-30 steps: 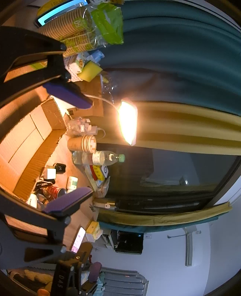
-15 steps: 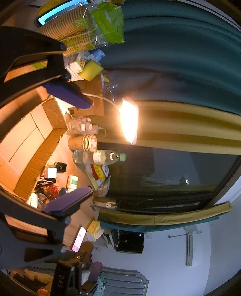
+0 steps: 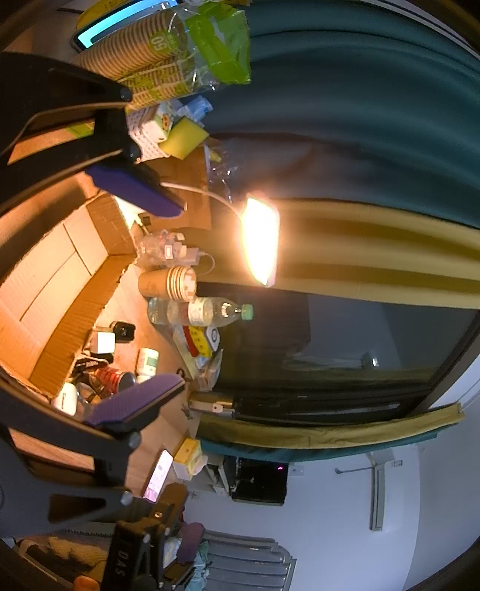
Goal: Organize rigid objects
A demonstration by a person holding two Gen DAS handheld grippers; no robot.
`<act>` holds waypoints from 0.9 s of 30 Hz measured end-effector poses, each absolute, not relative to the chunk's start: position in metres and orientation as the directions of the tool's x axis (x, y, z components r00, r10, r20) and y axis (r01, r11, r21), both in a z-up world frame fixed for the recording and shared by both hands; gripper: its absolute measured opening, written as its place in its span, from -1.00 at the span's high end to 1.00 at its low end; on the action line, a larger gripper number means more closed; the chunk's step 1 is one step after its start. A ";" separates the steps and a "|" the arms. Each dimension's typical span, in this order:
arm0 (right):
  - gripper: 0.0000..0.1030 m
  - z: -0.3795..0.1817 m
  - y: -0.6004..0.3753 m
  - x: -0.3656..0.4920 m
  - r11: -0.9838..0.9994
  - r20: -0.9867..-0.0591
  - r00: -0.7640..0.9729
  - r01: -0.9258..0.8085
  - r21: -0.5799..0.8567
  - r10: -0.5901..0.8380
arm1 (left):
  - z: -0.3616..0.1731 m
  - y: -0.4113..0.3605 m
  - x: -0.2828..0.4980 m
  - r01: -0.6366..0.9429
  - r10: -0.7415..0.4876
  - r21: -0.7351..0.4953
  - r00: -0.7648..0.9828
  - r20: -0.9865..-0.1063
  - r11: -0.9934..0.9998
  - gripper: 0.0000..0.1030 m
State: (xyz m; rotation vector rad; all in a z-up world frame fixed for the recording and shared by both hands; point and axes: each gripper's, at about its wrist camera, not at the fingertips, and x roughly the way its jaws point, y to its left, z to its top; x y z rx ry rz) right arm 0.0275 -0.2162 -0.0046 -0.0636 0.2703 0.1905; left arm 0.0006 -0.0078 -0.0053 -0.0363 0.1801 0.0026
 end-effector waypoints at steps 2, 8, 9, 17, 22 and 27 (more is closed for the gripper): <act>-0.89 -0.005 -0.216 0.028 0.980 -0.271 0.946 -0.196 -0.036 0.179 | -0.005 -0.008 0.000 -0.003 -0.004 -0.037 0.984 -0.180 0.999 -0.70; -0.89 -0.005 -0.216 0.028 0.980 -0.271 0.946 -0.195 -0.036 0.179 | -0.005 -0.008 0.000 0.000 -0.007 -0.037 0.983 -0.183 0.999 -0.70; -0.89 -0.005 -0.216 0.028 0.980 -0.271 0.946 -0.195 -0.036 0.179 | -0.004 -0.008 0.000 0.001 -0.008 -0.037 0.983 -0.183 0.999 -0.70; -0.89 -0.005 -0.216 0.027 0.980 -0.271 0.946 -0.195 -0.035 0.179 | -0.005 -0.008 0.000 0.001 -0.008 -0.038 0.983 -0.184 0.999 -0.70; -0.89 -0.005 -0.216 0.028 0.980 -0.272 0.945 -0.196 -0.035 0.180 | -0.004 -0.009 0.000 0.004 -0.011 -0.038 0.982 -0.187 0.999 -0.70; -0.89 -0.005 -0.216 0.029 0.980 -0.273 0.945 -0.196 -0.034 0.180 | -0.004 -0.010 -0.001 0.004 -0.011 -0.037 0.982 -0.188 0.999 -0.70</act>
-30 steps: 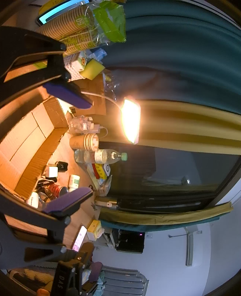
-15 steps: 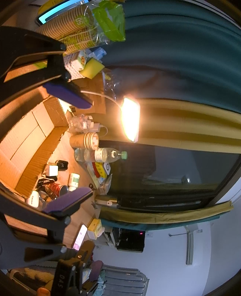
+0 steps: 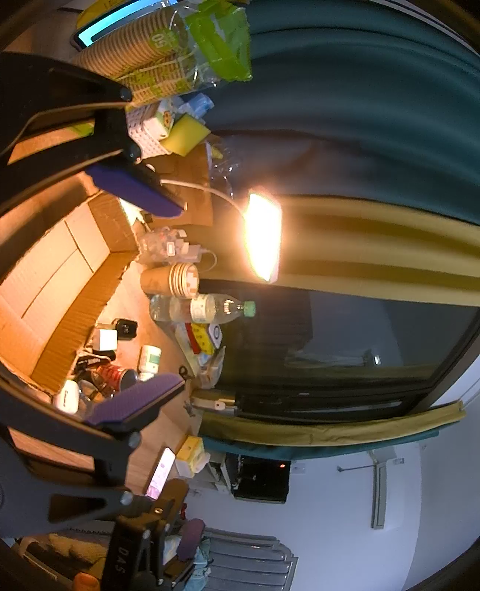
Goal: Organize rigid objects
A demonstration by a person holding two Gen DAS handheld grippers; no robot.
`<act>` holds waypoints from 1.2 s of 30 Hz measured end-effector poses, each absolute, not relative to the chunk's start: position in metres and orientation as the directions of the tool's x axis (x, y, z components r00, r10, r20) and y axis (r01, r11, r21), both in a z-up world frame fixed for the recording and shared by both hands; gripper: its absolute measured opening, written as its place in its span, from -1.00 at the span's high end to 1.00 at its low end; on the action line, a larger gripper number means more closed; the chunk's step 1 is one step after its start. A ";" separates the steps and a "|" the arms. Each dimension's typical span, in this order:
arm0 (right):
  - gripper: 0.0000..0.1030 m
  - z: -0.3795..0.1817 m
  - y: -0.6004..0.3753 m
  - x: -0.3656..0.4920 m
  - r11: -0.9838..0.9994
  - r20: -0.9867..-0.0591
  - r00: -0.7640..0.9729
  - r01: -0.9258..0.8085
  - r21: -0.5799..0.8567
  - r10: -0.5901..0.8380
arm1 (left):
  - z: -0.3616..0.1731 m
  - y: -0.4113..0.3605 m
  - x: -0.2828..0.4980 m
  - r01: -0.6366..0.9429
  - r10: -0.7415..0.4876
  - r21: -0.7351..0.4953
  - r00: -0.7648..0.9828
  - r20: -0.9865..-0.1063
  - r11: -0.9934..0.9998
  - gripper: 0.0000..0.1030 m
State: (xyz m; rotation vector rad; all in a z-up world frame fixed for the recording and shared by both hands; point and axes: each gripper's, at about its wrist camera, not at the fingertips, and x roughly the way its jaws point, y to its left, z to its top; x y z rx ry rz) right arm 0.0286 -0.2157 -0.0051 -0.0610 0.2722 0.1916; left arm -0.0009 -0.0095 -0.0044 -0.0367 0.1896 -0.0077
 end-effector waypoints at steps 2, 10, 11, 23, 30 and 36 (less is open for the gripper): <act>-0.89 -0.005 -0.216 0.029 0.980 -0.273 0.945 -0.196 -0.033 0.180 | -0.004 -0.010 -0.001 0.005 -0.012 -0.038 0.982 -0.189 0.999 -0.70; -0.89 -0.007 -0.214 0.032 0.979 -0.288 0.941 -0.199 -0.037 0.180 | -0.008 -0.013 0.001 0.016 -0.023 -0.039 0.979 -0.202 0.999 -0.70; -0.89 -0.011 -0.212 0.031 0.979 -0.294 0.939 -0.199 -0.038 0.180 | -0.009 -0.014 0.003 0.017 -0.025 -0.039 0.978 -0.208 0.999 -0.70; -0.89 -0.040 -0.222 0.060 0.973 -0.383 0.899 -0.229 0.005 0.213 | -0.038 -0.017 0.036 -0.010 0.003 -0.019 0.944 -0.330 1.000 -0.70; -0.89 -0.066 -0.228 0.088 0.970 -0.445 0.865 -0.238 0.045 0.233 | -0.060 -0.013 0.052 -0.058 0.049 -0.007 0.901 -0.430 0.998 -0.70; -0.89 -0.090 -0.228 0.105 0.962 -0.492 0.830 -0.263 0.070 0.263 | -0.090 -0.003 0.054 -0.112 0.092 -0.003 0.825 -0.558 0.994 -0.70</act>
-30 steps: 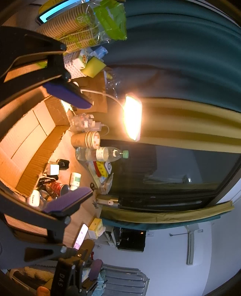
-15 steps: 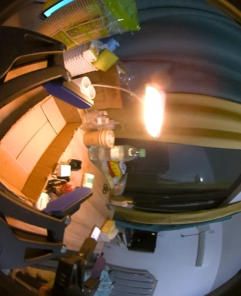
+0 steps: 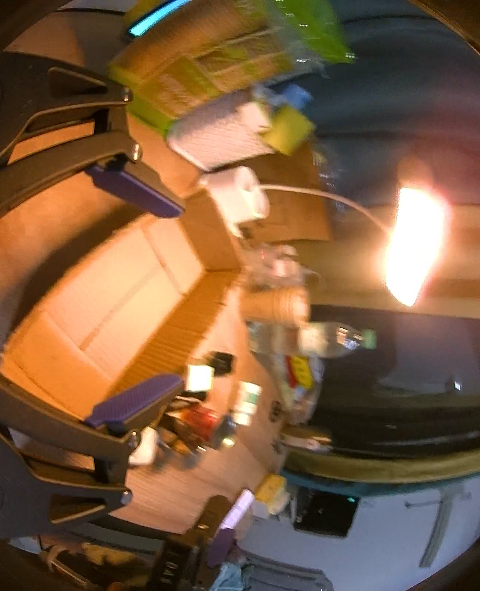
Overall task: Organize rigid objects
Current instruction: 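Lower the left gripper onto the cardboard box wall and grip it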
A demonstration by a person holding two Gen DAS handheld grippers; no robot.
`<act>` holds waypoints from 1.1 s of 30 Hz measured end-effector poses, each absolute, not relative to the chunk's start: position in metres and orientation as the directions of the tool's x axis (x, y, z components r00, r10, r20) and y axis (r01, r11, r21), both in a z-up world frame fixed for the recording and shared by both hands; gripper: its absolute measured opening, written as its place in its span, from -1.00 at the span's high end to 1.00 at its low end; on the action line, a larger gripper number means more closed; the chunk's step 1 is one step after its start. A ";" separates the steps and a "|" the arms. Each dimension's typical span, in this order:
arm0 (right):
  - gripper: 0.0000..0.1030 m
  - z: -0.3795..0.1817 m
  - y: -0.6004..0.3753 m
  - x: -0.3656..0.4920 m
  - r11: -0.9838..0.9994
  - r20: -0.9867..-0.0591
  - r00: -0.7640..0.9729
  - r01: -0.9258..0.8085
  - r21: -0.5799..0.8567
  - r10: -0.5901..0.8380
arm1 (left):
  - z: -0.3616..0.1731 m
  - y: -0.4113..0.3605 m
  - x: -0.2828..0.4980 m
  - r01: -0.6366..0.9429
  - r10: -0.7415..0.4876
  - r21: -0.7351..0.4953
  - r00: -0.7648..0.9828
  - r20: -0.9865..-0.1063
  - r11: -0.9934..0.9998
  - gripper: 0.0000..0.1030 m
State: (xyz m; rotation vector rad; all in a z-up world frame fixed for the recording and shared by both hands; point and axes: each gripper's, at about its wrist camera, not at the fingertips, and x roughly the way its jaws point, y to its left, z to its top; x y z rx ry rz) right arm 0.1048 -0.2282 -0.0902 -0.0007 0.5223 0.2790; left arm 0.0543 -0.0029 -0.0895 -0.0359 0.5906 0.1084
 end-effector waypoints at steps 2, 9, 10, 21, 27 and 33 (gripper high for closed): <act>-0.89 -0.098 -0.229 0.110 0.961 -0.508 0.819 -0.268 0.075 0.268 | -0.101 0.000 0.054 -0.131 0.100 -0.009 0.794 -0.600 0.991 -0.70; -0.89 -0.124 -0.232 0.122 0.953 -0.551 0.782 -0.287 0.095 0.291 | -0.134 0.004 0.052 -0.188 0.123 -0.016 0.701 -0.702 0.982 -0.70; -0.89 -0.127 -0.233 0.123 0.953 -0.554 0.779 -0.288 0.098 0.292 | -0.136 0.004 0.052 -0.188 0.122 -0.015 0.693 -0.711 0.982 -0.70; -0.89 -0.133 -0.245 0.121 0.951 -0.557 0.774 -0.283 0.123 0.302 | -0.171 0.010 0.076 -0.192 0.011 -0.109 0.537 -0.843 0.975 -0.08; -0.89 -0.136 -0.244 0.121 0.948 -0.562 0.767 -0.291 0.126 0.310 | -0.171 0.013 0.080 -0.187 0.033 -0.080 0.533 -0.845 0.979 0.47; -0.89 -0.140 -0.242 0.123 0.948 -0.571 0.760 -0.292 0.126 0.310 | -0.172 0.030 0.095 -0.157 0.066 -0.022 0.537 -0.841 0.987 0.77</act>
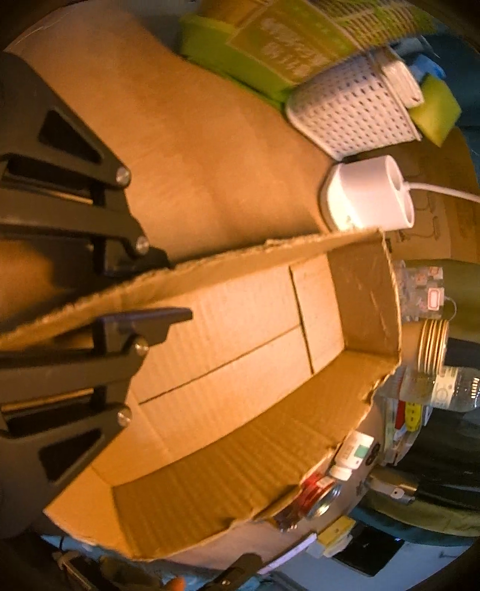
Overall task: Organize rigid objects
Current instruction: 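Lower the left gripper onto the cardboard box wall and grip it, then move the right gripper to the white earbuds case and close on it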
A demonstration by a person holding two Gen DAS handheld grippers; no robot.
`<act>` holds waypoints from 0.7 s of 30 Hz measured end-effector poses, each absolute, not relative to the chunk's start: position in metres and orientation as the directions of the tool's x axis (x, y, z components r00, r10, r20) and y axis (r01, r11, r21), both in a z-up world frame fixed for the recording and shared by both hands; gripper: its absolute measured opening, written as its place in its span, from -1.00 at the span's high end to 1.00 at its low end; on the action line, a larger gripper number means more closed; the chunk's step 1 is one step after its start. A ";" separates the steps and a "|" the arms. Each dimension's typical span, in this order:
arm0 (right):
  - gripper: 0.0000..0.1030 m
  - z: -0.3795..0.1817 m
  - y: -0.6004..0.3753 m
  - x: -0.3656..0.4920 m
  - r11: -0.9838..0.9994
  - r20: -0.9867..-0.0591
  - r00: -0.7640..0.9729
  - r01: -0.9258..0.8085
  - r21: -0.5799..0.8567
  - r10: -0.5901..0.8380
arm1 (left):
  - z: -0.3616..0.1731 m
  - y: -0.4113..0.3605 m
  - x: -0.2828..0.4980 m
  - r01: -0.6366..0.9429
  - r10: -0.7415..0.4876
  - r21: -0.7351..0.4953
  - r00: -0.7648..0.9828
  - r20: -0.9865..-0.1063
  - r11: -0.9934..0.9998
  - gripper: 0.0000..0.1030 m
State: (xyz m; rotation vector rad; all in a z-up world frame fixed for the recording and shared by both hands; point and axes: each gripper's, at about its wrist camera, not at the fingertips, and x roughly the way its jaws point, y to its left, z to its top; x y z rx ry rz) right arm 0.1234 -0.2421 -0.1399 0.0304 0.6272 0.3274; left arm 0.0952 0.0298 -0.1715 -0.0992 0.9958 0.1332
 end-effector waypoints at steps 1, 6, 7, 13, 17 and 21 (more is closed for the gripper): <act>-0.89 -0.140 -0.241 0.124 0.948 -0.573 0.759 -0.292 0.125 0.309 | -0.171 0.031 0.099 -0.148 0.067 -0.016 0.536 -0.842 0.989 0.78; -0.89 -0.142 -0.239 0.125 0.950 -0.577 0.759 -0.289 0.117 0.302 | -0.171 0.032 0.122 -0.076 0.051 0.011 0.542 -0.839 0.997 0.79; -0.89 -0.142 -0.238 0.125 0.951 -0.578 0.759 -0.289 0.114 0.300 | -0.172 0.031 0.126 -0.063 0.043 0.010 0.547 -0.836 0.998 0.79; -0.89 -0.142 -0.234 0.126 0.952 -0.582 0.760 -0.289 0.099 0.291 | -0.174 0.029 0.134 -0.022 -0.001 -0.018 0.584 -0.812 1.000 0.79; -0.89 -0.142 -0.230 0.128 0.953 -0.592 0.754 -0.291 0.090 0.286 | -0.176 0.034 0.133 -0.019 -0.046 -0.073 0.607 -0.793 0.997 0.79; -0.89 -0.134 -0.226 0.130 0.949 -0.593 0.752 -0.306 0.074 0.289 | -0.178 0.047 0.132 -0.013 -0.119 -0.163 0.624 -0.773 0.986 0.78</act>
